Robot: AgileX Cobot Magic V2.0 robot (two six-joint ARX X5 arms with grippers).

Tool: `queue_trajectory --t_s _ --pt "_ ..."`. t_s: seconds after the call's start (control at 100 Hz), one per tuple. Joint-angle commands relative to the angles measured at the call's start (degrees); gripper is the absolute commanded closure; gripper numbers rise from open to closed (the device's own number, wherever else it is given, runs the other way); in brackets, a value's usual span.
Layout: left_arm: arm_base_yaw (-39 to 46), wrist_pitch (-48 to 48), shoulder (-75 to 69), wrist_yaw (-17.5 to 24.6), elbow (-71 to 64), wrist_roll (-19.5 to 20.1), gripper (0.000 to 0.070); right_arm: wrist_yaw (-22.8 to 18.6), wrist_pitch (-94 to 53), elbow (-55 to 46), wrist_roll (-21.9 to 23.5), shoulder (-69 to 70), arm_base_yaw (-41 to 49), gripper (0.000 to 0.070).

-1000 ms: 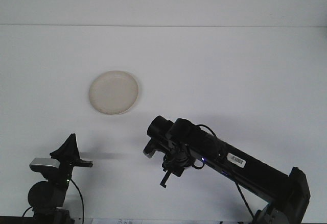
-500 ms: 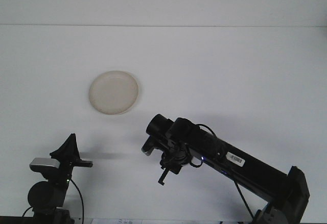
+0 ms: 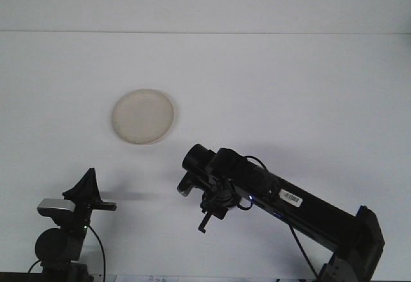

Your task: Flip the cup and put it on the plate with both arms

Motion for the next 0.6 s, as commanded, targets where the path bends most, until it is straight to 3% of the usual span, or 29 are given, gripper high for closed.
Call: queue_trajectory --t_s 0.0,0.11,0.26,0.31,0.59 --pt "0.0 0.6 0.0 0.1 -1.1 -0.2 0.0688 -0.1 0.0 1.2 -0.5 1.8 0.5 0.0691" --pt "0.0 0.6 0.0 0.1 -1.1 -0.2 0.0688 -0.2 0.2 1.2 -0.5 2.1 0.5 0.0656" --pt "0.0 0.6 0.0 0.1 -1.1 -0.2 0.0688 -0.4 0.3 1.2 -0.4 2.1 0.5 0.0372" --pt "0.0 0.6 0.0 0.1 -1.1 -0.2 0.0688 -0.4 0.1 1.3 -0.5 2.1 0.5 0.031" --pt "0.0 0.6 0.0 0.1 -1.1 -0.2 0.0688 0.0 -4.3 5.7 -1.5 1.9 0.5 0.0292"
